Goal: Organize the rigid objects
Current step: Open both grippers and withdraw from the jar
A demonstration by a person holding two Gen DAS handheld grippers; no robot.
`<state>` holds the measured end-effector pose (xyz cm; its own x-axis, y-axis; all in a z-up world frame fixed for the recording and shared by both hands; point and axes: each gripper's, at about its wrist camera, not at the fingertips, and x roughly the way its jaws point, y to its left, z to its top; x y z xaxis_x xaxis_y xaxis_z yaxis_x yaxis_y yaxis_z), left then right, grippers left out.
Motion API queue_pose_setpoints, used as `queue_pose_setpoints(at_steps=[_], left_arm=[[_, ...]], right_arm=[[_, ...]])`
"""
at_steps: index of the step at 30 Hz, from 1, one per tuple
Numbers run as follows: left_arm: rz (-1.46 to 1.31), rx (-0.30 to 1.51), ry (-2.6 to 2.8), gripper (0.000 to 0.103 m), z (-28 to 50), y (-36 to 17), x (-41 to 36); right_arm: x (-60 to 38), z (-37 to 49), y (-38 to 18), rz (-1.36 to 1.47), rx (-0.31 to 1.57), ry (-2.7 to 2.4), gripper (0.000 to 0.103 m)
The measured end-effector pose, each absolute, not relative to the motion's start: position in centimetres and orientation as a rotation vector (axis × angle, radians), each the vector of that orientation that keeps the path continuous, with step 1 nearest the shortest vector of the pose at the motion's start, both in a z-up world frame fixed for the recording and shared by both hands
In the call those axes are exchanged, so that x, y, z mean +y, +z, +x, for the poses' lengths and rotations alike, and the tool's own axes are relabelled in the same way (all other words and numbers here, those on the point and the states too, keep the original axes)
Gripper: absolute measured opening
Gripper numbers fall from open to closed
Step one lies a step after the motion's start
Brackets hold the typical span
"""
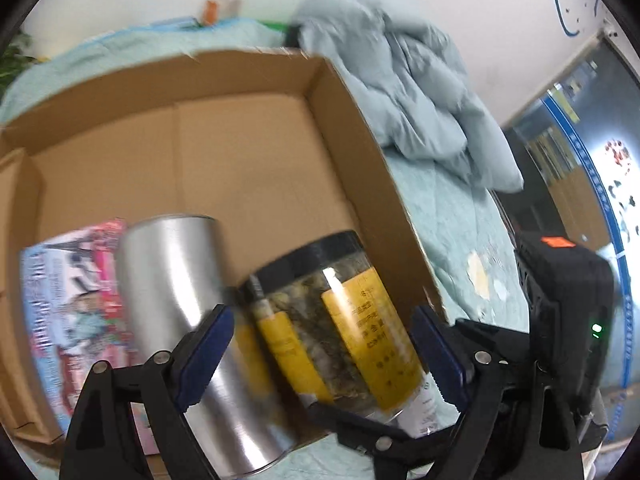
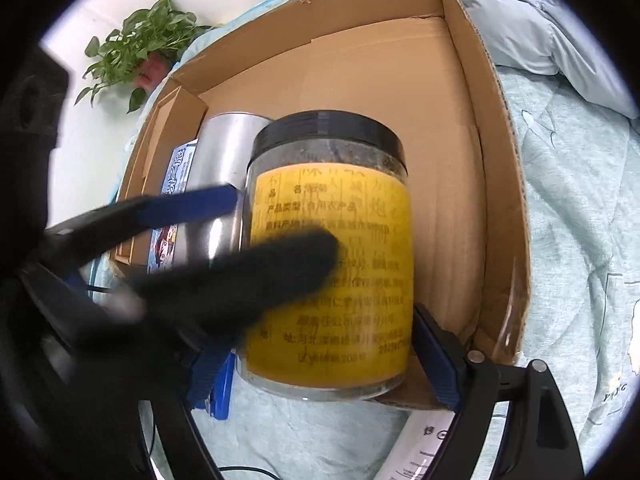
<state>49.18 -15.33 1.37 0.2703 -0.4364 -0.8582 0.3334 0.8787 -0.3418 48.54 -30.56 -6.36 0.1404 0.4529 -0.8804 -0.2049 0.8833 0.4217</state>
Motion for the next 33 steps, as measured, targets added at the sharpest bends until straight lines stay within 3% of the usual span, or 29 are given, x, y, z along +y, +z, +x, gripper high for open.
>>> queue_pose_setpoints(at_steps=[9,16,19,22,29,30,31,32,33], left_arm=[[-0.175,1.023,-0.43,0.09,43.6,4.4,-6.1],[-0.136,0.82,-0.291,0.091,34.5,6.5,0.1],[-0.092,0.707,-0.172,0.103,30.3,7.6,1.7],[-0.067,0.604,-0.077,0.102,26.0,8.1,2.5],[-0.071,0.623,-0.012,0.099,19.3,5.7,3.3],[-0.053,0.632,-0.008,0.083,18.3,5.2,3.2],[-0.039,0.642,-0.003,0.047,17.8,4.7,2.9],[-0.027,0.671,-0.007,0.025,17.4,4.1,2.7],[-0.029,0.703,-0.018,0.001,17.2,3.5,2.4]], right_arm=[[-28.6,46.6,-4.9,0.135,1.301,0.403,0.088],[-29.2,41.3,0.5,0.071,1.059,0.371,0.088],[-28.8,37.2,1.6,-0.002,0.905,0.248,0.088],[-27.2,32.7,0.8,-0.061,0.81,0.215,0.088],[-27.2,26.9,-0.8,0.024,0.749,0.173,0.086],[-27.3,26.2,-0.8,0.027,0.743,0.167,0.085],[-27.3,25.6,-0.8,0.025,0.736,0.165,0.079],[-27.2,24.9,-0.8,0.016,0.729,0.168,0.059],[-26.9,24.1,-0.9,-0.004,0.723,0.166,0.046]])
